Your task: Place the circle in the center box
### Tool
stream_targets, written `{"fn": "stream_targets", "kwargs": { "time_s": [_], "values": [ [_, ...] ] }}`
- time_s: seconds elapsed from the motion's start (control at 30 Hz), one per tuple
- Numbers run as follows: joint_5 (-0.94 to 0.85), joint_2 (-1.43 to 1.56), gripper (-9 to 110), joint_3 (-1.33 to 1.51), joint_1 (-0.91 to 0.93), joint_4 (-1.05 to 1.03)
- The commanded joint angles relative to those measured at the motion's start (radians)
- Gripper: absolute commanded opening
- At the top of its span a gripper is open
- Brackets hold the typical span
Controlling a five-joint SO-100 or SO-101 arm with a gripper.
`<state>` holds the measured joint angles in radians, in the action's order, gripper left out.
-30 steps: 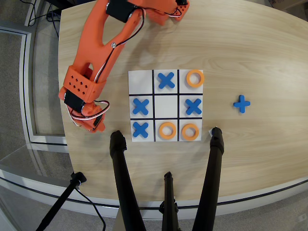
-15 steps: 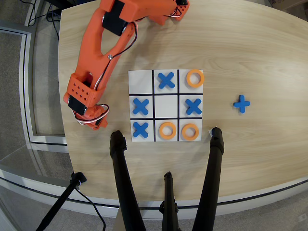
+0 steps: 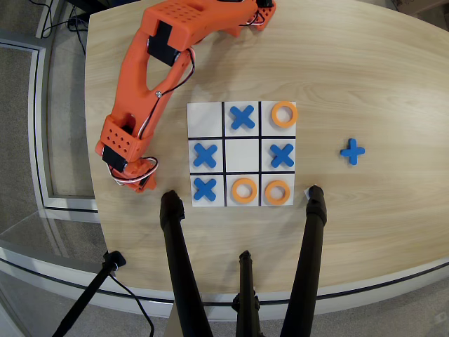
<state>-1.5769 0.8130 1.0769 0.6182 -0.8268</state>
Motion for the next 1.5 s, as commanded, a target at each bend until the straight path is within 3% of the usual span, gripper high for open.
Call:
{"fn": "stream_targets", "kwargs": {
  "time_s": [0.0, 0.3, 0.6, 0.87, 1.37, 1.47],
  "values": [
    [0.041, 0.012, 20, 0.029, 0.015, -0.043],
    [0.043, 0.083, 20, 0.029, 0.008, -0.327],
    [0.156, 0.035, 20, 0.0, -0.077, -0.204],
    [0.14, -0.084, 20, -0.176, -0.029, -0.155],
    [0.051, 0.015, 19, -0.1, -0.029, -0.403],
    [0.058, 0.029, 13, -0.058, -0.044, -0.403]
  ]
}}
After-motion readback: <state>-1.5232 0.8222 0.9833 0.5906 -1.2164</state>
